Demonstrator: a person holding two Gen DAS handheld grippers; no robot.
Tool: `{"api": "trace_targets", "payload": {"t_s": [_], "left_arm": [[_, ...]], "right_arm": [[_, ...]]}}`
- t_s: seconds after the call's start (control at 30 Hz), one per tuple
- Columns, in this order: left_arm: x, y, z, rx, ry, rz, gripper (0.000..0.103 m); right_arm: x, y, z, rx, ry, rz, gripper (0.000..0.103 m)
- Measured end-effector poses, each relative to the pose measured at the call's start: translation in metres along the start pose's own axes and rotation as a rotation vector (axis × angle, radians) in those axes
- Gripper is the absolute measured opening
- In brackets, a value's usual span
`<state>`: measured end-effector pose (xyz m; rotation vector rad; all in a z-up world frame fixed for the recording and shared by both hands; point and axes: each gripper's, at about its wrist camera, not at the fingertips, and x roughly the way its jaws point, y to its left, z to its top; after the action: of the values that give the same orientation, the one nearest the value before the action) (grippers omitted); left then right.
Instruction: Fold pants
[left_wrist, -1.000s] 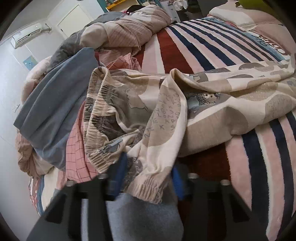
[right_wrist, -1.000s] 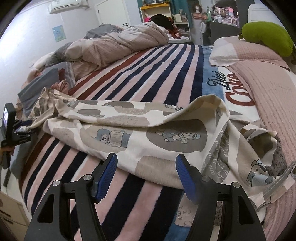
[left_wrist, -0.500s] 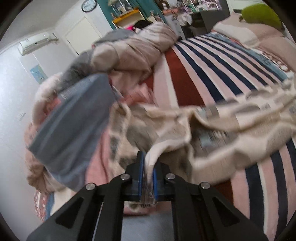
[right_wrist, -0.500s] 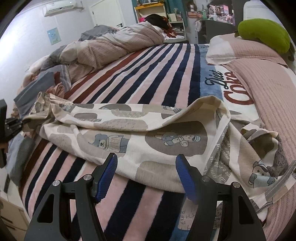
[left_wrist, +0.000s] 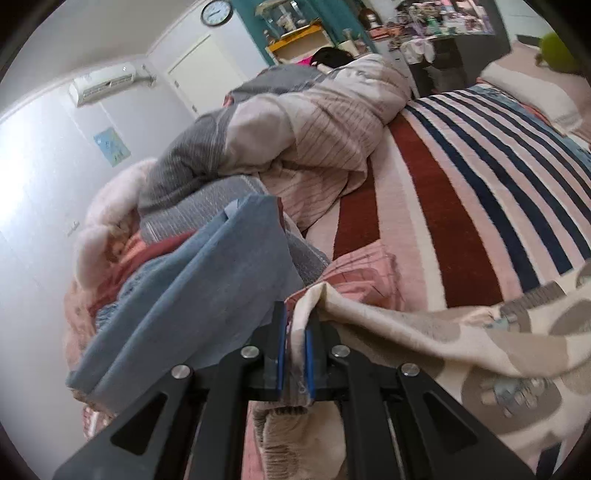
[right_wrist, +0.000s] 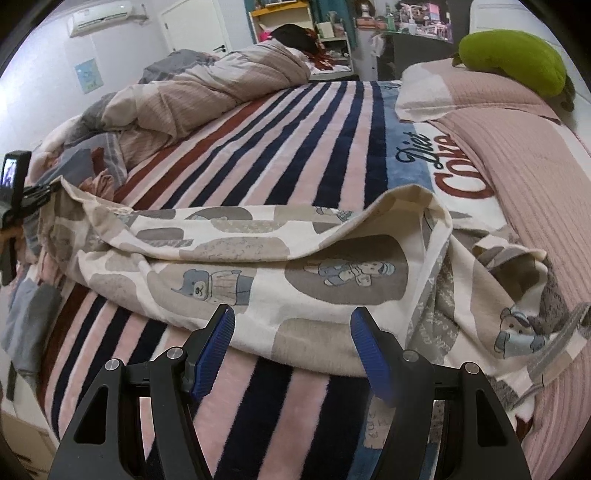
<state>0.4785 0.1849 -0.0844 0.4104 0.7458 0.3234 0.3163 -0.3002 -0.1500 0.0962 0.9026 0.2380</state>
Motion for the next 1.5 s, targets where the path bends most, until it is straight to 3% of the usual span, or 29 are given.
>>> {"api": "trace_targets", "payload": {"t_s": [0.03, 0.1, 0.17, 0.2, 0.3, 0.37, 0.47, 0.5, 0.53, 0.57, 0.63, 0.7, 0.73, 0.9, 1.33, 1.5], "left_arm": [[0.008, 0.002, -0.001, -0.014, 0.010, -0.007, 0.009], [0.016, 0.004, -0.003, -0.036, 0.025, -0.019, 0.022], [0.011, 0.010, -0.006, -0.044, -0.014, 0.013, 0.069], [0.006, 0.012, -0.008, -0.051, -0.038, 0.023, 0.073], [-0.019, 0.028, -0.012, -0.104, -0.083, -0.030, 0.073], [-0.040, 0.031, -0.018, -0.125, -0.114, -0.095, 0.073], [-0.054, 0.009, -0.031, -0.088, -0.093, -0.230, 0.073], [-0.055, 0.001, -0.035, -0.079, -0.080, -0.262, 0.070], [-0.055, -0.016, -0.042, -0.057, -0.048, -0.322, 0.060], [-0.054, -0.026, -0.047, -0.046, -0.025, -0.355, 0.047], [-0.048, -0.049, -0.058, -0.033, 0.034, -0.423, 0.033], [-0.039, -0.071, -0.068, -0.005, 0.085, -0.457, 0.027], [-0.033, -0.085, -0.074, 0.021, 0.113, -0.457, 0.025], [-0.011, -0.107, -0.085, 0.015, 0.182, -0.431, 0.023], [0.039, -0.127, -0.039, -0.022, 0.165, -0.336, 0.023], [0.051, -0.136, -0.021, -0.021, 0.141, -0.290, 0.023]], "right_arm": [[0.001, 0.001, -0.001, -0.001, 0.001, -0.008, 0.061], [0.004, 0.003, -0.002, -0.003, -0.001, -0.020, 0.061], [0.008, 0.003, -0.001, 0.002, -0.001, -0.026, 0.061], [0.010, 0.004, -0.001, 0.006, -0.001, -0.027, 0.061], [0.014, 0.008, 0.003, 0.011, -0.012, -0.017, 0.061], [0.016, 0.014, 0.008, 0.005, -0.020, 0.006, 0.061], [0.022, 0.031, 0.016, -0.029, -0.038, 0.057, 0.061], [0.024, 0.037, 0.018, -0.045, -0.045, 0.080, 0.061], [0.028, 0.043, 0.020, -0.061, -0.050, 0.102, 0.058], [0.032, 0.050, 0.021, -0.079, -0.049, 0.123, 0.055], [0.045, 0.061, 0.023, -0.120, -0.036, 0.154, 0.031], [0.060, 0.071, 0.024, -0.159, -0.021, 0.168, 0.019], [0.067, 0.074, 0.023, -0.175, -0.011, 0.174, 0.013], [0.097, 0.077, 0.023, -0.206, 0.049, 0.172, 0.012], [0.122, 0.081, 0.045, -0.277, 0.026, 0.074, 0.012], [0.132, 0.093, 0.051, -0.360, 0.013, 0.003, 0.012]]}}
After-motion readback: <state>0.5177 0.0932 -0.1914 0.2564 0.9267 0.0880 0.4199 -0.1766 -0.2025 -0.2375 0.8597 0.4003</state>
